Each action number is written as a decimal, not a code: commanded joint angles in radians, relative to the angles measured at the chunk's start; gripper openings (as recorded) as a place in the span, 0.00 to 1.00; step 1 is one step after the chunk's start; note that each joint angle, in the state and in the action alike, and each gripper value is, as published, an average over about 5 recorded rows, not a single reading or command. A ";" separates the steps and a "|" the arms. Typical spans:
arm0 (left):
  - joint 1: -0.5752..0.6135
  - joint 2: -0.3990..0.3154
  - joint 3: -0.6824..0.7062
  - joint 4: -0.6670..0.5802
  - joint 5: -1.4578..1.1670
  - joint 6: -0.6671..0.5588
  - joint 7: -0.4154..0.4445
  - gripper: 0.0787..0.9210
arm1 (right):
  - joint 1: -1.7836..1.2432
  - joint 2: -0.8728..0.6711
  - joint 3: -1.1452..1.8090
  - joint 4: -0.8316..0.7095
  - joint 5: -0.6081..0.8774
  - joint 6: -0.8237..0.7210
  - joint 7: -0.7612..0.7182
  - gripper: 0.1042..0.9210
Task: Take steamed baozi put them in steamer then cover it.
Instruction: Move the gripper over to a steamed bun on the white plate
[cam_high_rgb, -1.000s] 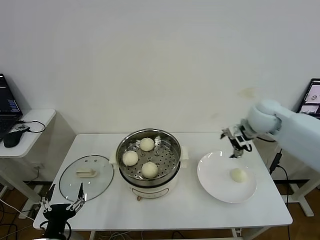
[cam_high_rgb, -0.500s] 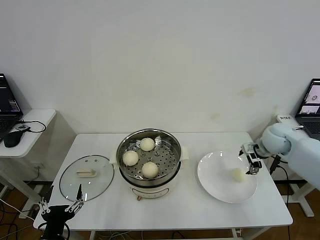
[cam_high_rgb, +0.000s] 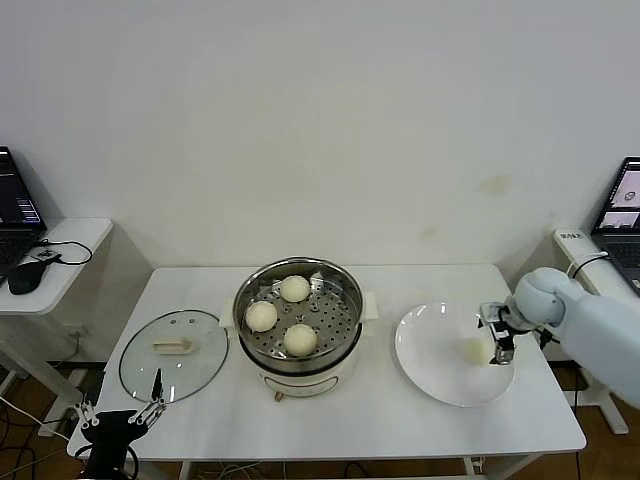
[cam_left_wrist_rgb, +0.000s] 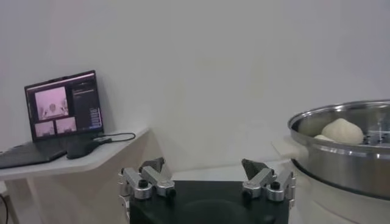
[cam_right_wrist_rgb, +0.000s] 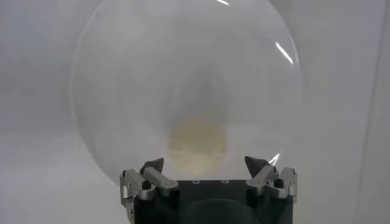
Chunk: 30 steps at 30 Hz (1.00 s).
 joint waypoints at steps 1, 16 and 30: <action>-0.002 0.002 0.002 0.003 -0.001 0.001 0.001 0.88 | -0.048 0.048 0.040 -0.064 -0.029 0.008 0.010 0.88; -0.005 -0.002 0.005 0.008 -0.001 0.002 0.001 0.88 | -0.045 0.085 0.050 -0.101 -0.058 0.011 0.019 0.83; -0.006 -0.003 0.007 0.008 -0.001 0.002 0.000 0.88 | -0.033 0.071 0.057 -0.082 -0.060 0.013 0.001 0.66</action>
